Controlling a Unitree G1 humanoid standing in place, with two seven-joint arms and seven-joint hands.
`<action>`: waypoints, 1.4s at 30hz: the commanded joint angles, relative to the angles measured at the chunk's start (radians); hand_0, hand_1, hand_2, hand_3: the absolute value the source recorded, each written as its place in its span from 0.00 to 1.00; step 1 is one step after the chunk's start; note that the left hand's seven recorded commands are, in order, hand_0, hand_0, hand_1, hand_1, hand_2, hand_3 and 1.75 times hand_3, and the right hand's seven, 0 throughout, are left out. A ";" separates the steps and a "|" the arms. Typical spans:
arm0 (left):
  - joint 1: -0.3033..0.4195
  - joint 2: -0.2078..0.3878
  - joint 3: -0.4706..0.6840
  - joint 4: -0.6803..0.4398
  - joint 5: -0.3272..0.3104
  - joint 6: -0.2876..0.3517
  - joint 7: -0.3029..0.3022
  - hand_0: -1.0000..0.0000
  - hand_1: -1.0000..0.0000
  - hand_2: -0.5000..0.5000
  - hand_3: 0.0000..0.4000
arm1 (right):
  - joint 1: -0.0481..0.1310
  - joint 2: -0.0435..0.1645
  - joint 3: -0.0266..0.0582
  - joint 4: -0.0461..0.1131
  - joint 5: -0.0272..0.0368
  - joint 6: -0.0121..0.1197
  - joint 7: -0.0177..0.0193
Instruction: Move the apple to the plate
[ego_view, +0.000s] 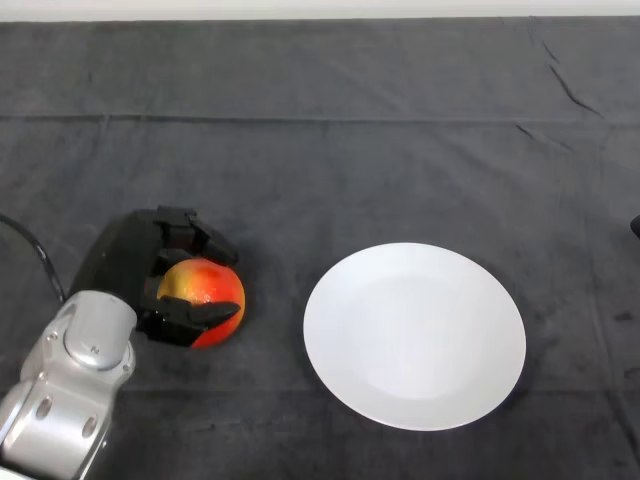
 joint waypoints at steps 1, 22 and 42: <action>-0.041 0.022 -0.007 -0.073 0.035 0.029 0.003 0.00 0.00 0.50 1.00 | -0.026 -0.043 -0.0184 -0.004 -0.0019 0.011 -0.0075; -0.172 -0.131 -0.200 -0.121 0.130 0.029 0.166 0.00 0.00 0.50 1.00 | -0.028 -0.045 -0.0182 0.000 -0.0019 0.013 -0.0057; -0.286 -0.201 -0.435 0.073 -0.044 -0.106 0.240 0.00 0.00 0.50 1.00 | -0.028 -0.045 -0.0178 0.001 -0.0022 0.013 -0.0046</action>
